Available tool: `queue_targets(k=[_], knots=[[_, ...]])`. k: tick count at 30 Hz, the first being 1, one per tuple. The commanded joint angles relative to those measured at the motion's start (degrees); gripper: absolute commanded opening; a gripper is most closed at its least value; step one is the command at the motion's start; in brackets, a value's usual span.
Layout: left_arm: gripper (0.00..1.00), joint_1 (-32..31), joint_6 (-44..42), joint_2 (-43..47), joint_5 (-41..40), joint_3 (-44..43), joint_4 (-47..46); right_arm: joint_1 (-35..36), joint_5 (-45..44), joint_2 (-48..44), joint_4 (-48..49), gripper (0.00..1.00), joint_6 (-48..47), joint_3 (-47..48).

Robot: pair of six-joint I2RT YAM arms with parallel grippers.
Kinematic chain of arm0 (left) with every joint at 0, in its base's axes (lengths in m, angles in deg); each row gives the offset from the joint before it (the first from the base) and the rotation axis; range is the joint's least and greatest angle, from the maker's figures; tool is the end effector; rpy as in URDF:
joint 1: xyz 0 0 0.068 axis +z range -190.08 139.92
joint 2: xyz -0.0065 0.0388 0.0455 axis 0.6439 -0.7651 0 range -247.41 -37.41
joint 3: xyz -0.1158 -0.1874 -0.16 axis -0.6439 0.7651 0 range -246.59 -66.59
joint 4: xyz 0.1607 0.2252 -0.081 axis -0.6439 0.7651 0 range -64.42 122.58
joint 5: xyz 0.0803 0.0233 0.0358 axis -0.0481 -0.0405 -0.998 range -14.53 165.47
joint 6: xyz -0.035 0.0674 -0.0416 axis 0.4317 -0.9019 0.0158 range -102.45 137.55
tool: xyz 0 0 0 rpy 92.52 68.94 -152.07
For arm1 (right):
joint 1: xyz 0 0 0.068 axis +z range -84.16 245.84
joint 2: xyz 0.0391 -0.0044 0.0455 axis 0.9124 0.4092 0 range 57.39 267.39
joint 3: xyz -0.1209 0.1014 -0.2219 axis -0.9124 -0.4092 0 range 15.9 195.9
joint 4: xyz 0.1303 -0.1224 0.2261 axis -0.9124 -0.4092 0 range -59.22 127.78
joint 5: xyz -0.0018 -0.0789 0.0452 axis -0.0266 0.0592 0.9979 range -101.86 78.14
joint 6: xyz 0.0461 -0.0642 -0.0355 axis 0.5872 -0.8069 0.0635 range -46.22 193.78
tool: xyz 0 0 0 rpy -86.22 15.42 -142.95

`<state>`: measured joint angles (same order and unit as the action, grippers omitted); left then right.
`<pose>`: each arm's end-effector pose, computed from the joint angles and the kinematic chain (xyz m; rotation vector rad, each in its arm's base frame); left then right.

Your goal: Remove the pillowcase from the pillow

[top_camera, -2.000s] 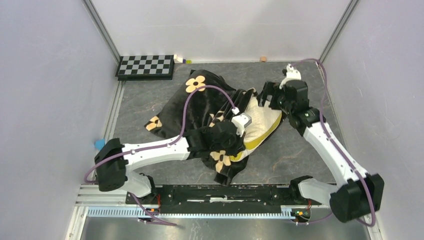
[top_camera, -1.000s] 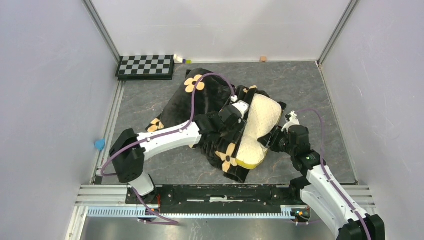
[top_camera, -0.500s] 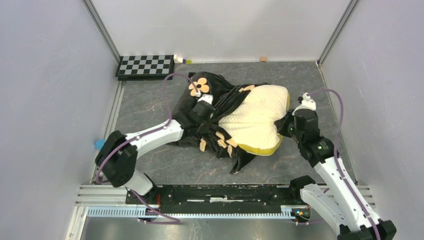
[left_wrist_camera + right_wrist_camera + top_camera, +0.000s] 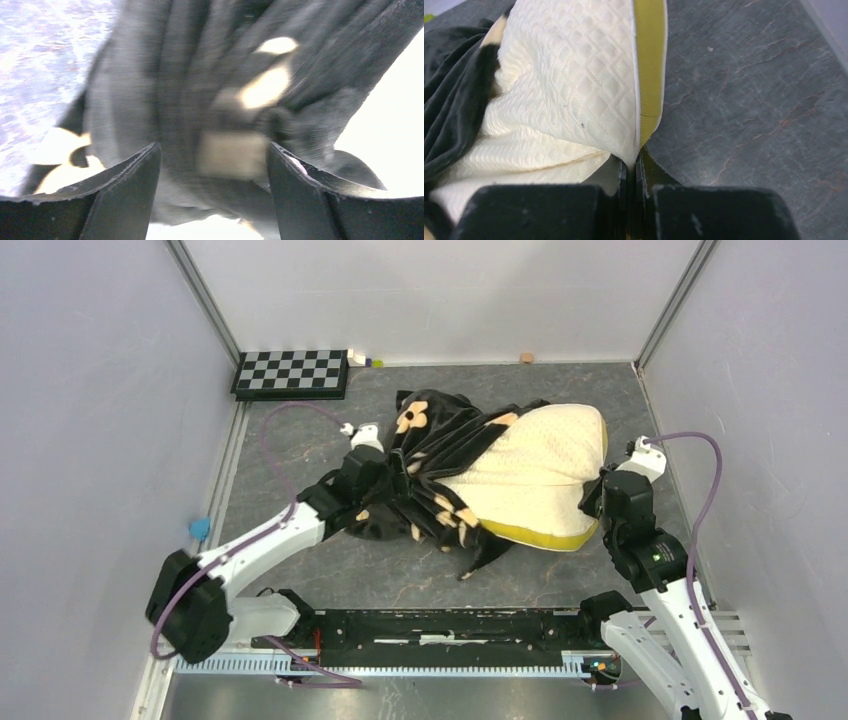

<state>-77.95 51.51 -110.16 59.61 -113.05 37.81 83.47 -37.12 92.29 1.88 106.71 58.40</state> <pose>0.2727 -0.1856 0.2058 -0.0738 2.2388 -0.3799 0.1941 0.0273 0.2920 0.5310 1.9442 0.1048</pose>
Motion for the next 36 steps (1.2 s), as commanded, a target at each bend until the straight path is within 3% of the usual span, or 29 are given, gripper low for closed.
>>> queue_targets(k=[1,2,5,7,11,14,18,22,28,31,36], knots=[[0.93,2.52,2.20,11.96,0.48,4.44,3.01,-1.38,-13.20,-0.61,5.55,0.00,-3.31,1.26],[0.99,2.60,4.32,14.33,0.82,5.00,3.65,-1.37,-12.56,-0.23,5.83,0.00,-3.22,0.96],[1.00,3.20,10.68,20.66,0.07,6.22,7.14,-1.37,-11.13,0.36,6.83,0.00,-2.88,-0.15],[1.00,6.86,17.34,23.01,3.68,8.27,8.29,-1.37,-10.59,0.29,7.62,0.00,-2.63,-0.73],[1.00,17.28,22.41,23.70,13.32,12.69,6.35,-1.38,-9.93,0.13,8.26,0.00,-2.17,-1.28],[1.00,18.27,20.19,22.22,11.32,11.68,9.29,-1.43,-9.32,0.13,8.30,0.00,-2.16,-1.04],[1.00,18.21,20.50,19.77,2.96,9.04,18.63,-1.37,-9.31,0.00,8.43,0.00,-2.19,-0.84],[1.00,18.20,23.46,19.25,6.02,9.86,22.15,-1.37,-9.04,0.13,8.74,0.00,-1.83,-1.10],[1.00,18.22,36.44,23.03,19.10,20.00,11.82,-1.37,-8.44,-0.17,9.22,0.00,-0.99,-1.71],[1.00,18.18,39.59,21.93,19.39,23.22,6.91,-1.40,-7.81,-0.59,9.53,0.00,-0.51,-2.07],[1.00,18.19,39.68,13.91,19.57,20.04,7.27,-1.38,-8.16,-1.07,9.02,0.00,-0.61,-1.58]])
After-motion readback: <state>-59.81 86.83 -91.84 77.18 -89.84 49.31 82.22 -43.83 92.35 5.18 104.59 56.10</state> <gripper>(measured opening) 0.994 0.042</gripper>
